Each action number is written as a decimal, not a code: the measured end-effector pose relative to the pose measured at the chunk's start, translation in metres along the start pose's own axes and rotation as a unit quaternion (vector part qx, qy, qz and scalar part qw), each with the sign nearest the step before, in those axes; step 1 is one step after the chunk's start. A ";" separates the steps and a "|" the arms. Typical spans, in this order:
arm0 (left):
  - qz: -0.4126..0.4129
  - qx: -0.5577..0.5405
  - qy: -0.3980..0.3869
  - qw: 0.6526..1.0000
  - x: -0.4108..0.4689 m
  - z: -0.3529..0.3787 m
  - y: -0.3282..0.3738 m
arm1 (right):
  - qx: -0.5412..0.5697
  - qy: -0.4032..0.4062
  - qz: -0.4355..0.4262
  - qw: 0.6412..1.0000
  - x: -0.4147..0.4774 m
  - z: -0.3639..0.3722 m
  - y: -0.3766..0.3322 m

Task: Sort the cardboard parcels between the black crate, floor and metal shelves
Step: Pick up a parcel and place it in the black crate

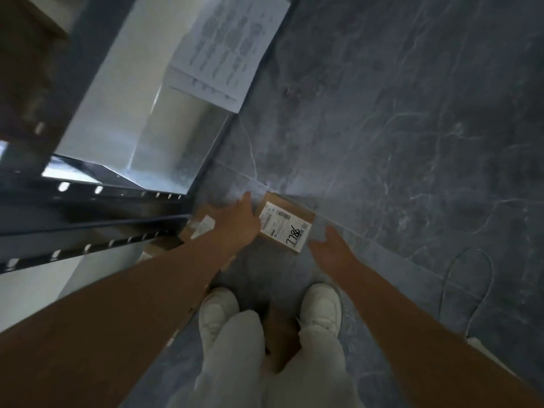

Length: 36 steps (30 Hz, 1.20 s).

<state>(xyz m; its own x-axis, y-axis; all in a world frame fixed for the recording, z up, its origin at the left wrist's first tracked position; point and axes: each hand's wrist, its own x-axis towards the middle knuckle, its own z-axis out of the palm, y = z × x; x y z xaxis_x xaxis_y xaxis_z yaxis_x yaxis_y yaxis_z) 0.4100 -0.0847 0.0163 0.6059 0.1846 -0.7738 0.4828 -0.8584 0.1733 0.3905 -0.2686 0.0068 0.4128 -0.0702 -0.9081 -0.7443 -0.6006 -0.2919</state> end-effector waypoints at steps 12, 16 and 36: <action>0.012 -0.200 -0.015 0.980 0.027 0.051 -0.025 | 0.354 0.011 0.096 0.930 0.036 0.048 -0.012; 0.071 -0.254 0.050 0.963 -0.022 -0.022 -0.002 | 0.403 0.020 0.104 0.909 -0.029 0.007 -0.049; 0.322 -0.335 0.285 0.838 -0.486 -0.436 0.162 | 0.257 0.087 -0.250 0.929 -0.537 -0.314 -0.276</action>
<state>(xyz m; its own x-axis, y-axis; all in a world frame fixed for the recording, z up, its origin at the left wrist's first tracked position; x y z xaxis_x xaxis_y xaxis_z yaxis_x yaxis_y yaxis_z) 0.4693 -0.1048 0.6865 0.9888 0.1495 -0.0040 0.0703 -0.4413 0.8946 0.5391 -0.3156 0.6693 0.8206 -0.0395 -0.5701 -0.5696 -0.1371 -0.8104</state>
